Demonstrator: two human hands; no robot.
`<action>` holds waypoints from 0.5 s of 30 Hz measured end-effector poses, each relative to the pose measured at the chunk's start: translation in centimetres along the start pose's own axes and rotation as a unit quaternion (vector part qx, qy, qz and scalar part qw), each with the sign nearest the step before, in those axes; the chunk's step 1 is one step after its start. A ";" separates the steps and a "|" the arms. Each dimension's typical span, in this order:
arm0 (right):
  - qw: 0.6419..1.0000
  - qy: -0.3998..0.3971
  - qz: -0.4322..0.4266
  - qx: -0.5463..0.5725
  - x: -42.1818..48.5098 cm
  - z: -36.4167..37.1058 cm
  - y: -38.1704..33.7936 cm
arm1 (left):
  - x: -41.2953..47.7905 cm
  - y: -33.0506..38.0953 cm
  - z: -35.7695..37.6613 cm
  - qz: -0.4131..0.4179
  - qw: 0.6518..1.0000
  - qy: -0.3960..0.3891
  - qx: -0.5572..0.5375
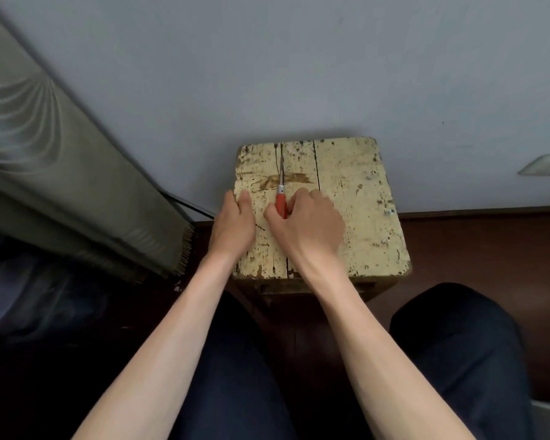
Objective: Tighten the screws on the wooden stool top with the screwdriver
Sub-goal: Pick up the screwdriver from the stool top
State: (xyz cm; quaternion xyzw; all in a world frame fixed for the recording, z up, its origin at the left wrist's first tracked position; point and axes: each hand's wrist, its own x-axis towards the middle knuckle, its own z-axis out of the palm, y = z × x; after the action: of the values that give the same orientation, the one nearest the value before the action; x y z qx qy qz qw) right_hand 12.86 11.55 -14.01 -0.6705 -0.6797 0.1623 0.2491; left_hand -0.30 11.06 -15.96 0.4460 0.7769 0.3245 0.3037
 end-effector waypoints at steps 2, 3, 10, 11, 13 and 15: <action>1.000 0.010 0.000 0.010 -0.2 0.1 0.1 | -0.1 0.3 -0.1 -0.006 1.000 -0.001 0.002; 1.000 0.018 0.000 0.016 -0.3 0.0 0.2 | -0.2 0.5 -0.1 -0.010 1.000 -0.004 0.004; 0.974 0.017 0.058 0.216 -0.8 -1.0 0.8 | -0.6 0.9 -0.9 -0.016 1.000 -0.023 0.014; 0.967 0.019 0.060 0.246 -1.0 -1.3 0.9 | -0.7 0.9 -1.0 -0.017 0.999 -0.027 0.010; 0.952 0.018 0.062 0.300 -1.5 -1.7 1.2 | -0.9 0.8 -0.9 -0.019 0.999 -0.031 0.008; 0.934 0.006 0.056 0.353 -2.0 -1.9 1.6 | -1.2 0.6 -0.9 -0.027 0.999 -0.026 0.009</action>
State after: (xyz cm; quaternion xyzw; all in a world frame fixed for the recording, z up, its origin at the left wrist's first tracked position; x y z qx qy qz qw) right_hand 15.19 9.40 -13.54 -0.5770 -0.5385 0.4014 0.4647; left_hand -0.22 9.99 -14.75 0.4360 0.7831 0.2982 0.3282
